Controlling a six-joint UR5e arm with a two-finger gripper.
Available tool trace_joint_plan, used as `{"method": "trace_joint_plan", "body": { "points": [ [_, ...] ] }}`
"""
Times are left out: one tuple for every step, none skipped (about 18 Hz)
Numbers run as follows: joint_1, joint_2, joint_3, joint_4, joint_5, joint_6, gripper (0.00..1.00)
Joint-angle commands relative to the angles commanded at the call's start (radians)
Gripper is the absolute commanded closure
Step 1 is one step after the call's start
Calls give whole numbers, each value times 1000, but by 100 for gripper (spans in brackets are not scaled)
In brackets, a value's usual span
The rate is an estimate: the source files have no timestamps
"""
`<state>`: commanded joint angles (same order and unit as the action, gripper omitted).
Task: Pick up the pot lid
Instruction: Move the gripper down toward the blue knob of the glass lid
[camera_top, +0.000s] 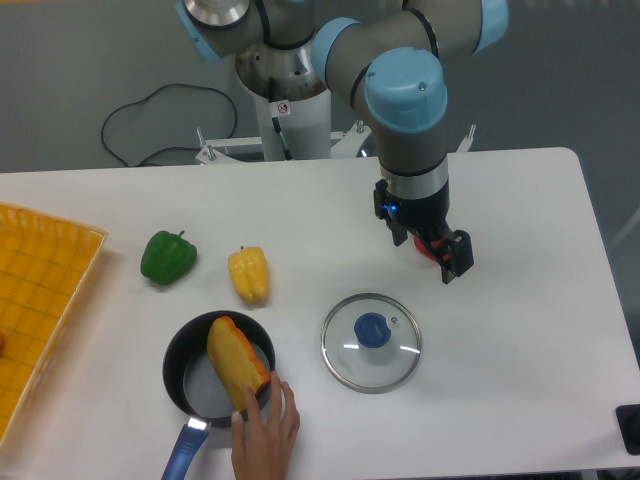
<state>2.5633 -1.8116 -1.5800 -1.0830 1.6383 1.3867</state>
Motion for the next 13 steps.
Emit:
{"method": "trace_joint_plan", "body": {
  "points": [
    [0, 0, -5, 2, -2, 2, 0],
    [-2, 0, -2, 2, -12, 0, 0],
    [1, -2, -5, 0, -34, 0, 0],
    [-2, -2, -6, -2, -35, -2, 0],
    [-6, 0, -18, 0, -34, -11, 0],
    [-11, 0, -34, 2, -31, -14, 0],
    [-12, -3, -50, 3, -35, -14, 0],
    [-12, -5, -78, 8, -41, -12, 0],
    [-18, -5, -103, 23, -40, -14, 0],
    [-24, -11, -106, 28, -37, -20, 0],
    [-29, -14, -107, 28, -37, -46, 0],
    [-34, -15, -110, 28, -40, -89, 0],
    [-37, -17, -109, 28, -41, -125, 0]
  ]
}}
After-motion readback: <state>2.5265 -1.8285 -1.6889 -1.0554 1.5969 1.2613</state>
